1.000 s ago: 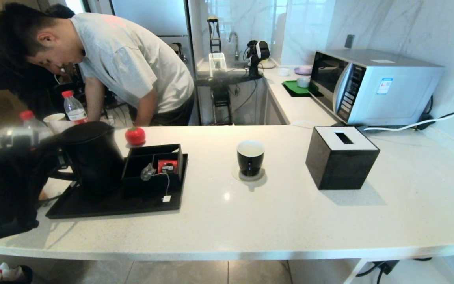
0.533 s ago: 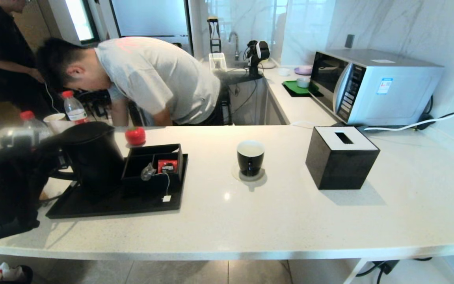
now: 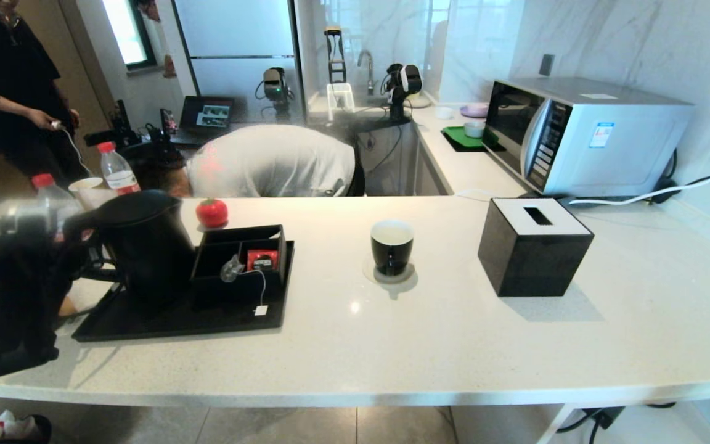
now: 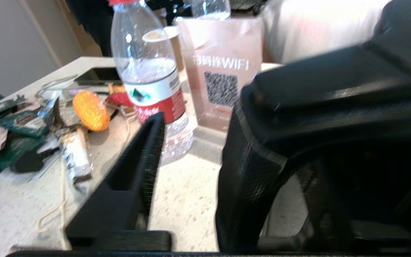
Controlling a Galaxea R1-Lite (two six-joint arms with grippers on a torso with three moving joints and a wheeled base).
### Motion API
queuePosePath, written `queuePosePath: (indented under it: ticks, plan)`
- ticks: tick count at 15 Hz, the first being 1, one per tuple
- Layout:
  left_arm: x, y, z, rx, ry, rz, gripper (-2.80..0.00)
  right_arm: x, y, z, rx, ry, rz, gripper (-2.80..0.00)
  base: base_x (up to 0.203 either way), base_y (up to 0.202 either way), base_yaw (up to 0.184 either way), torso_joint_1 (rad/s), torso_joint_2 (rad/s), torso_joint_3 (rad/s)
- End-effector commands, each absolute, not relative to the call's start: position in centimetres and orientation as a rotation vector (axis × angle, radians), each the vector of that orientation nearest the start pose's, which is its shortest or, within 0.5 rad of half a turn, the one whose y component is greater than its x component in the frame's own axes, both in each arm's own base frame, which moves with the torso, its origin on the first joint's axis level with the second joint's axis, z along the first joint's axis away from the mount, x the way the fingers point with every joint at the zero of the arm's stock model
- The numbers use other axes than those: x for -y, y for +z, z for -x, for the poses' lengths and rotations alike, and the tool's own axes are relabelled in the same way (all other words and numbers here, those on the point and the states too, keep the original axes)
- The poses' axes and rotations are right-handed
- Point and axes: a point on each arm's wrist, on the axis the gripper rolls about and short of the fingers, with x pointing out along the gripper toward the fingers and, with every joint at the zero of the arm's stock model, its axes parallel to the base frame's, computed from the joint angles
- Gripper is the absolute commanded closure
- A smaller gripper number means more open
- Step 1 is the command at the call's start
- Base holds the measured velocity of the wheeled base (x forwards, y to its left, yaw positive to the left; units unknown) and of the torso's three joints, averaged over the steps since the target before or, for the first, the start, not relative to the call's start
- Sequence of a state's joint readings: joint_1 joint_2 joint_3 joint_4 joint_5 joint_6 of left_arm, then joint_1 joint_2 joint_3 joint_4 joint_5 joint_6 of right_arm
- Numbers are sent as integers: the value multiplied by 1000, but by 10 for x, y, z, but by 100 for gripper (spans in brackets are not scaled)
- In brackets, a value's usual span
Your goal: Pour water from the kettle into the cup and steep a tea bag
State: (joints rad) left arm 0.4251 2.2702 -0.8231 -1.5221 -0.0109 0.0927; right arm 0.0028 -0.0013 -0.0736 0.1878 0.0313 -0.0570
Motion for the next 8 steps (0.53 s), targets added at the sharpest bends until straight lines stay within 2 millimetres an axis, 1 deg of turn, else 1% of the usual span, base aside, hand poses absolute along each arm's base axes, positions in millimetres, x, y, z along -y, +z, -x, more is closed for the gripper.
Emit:
queuePosePath:
  ticks: [1,8]
  plan:
    - [-160,77,-354,89,416,-116,-280,-1,76,30,-114,39,57,0,0,0,0,0,0,0]
    - [-157,79,-343,70,418,-113,-280,-1,76,30,-114,39,57,0,0,0,0,0,0,0]
